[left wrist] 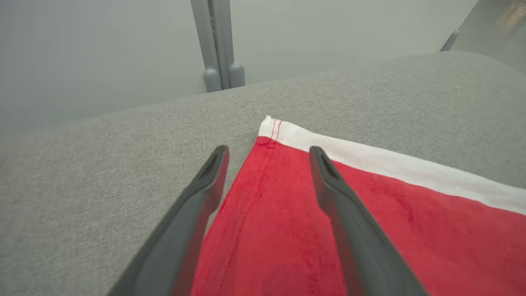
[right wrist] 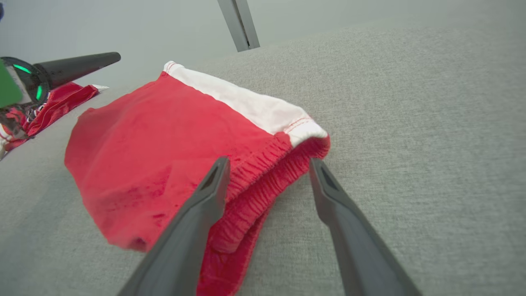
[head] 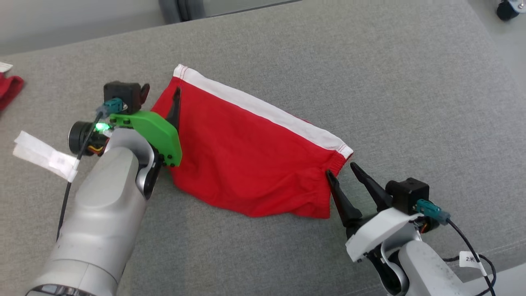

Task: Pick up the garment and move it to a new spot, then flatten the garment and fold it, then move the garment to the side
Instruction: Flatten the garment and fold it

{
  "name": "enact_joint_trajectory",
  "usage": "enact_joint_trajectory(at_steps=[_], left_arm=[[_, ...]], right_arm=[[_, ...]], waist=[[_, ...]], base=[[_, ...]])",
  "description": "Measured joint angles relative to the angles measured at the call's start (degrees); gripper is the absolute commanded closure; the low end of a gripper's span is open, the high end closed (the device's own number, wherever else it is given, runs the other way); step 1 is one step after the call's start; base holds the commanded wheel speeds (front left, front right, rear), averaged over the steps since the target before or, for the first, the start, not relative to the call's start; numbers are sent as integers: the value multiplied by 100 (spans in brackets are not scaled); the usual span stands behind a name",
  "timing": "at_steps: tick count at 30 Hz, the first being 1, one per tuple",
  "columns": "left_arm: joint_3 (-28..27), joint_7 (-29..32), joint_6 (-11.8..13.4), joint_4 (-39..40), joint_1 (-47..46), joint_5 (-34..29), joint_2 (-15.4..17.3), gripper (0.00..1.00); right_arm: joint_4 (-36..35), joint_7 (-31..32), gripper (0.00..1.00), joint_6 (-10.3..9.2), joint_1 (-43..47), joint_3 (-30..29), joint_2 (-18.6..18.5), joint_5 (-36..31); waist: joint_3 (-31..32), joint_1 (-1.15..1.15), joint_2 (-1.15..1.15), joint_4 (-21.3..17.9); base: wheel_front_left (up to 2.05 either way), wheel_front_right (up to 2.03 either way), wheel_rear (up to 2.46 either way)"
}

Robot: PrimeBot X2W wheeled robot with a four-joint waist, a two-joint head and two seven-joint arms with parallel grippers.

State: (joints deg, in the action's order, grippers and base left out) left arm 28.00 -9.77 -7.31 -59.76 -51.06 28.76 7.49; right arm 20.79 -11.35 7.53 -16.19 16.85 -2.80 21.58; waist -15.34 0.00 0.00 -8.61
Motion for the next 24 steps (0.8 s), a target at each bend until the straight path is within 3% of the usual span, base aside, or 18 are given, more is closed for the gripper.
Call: enact_joint_trajectory(at_steps=[7,10,16,24], left_arm=[[182,503,-7,-154,502,359,87,0],[231,698,-8,-179,579,514,275,0],[268,903,-8,-229,543,667,476,0],[604,1496,-8,56,403,1049,619,0]], right_arm=[[-905,665,0,0,566,-347,-1,-475],[-1510,1033,0,0,740,-478,-26,-636],[-2134,1328,0,0,773,-559,-124,-662],[-2393,1410,0,0,762,-602,-156,-655]], waist=[[426,0,0,-4],[520,0,0,-86],[360,0,0,-205],[6,0,0,-299]], base=[[0,0,0],[0,0,0],[0,0,0],[0,0,0]])
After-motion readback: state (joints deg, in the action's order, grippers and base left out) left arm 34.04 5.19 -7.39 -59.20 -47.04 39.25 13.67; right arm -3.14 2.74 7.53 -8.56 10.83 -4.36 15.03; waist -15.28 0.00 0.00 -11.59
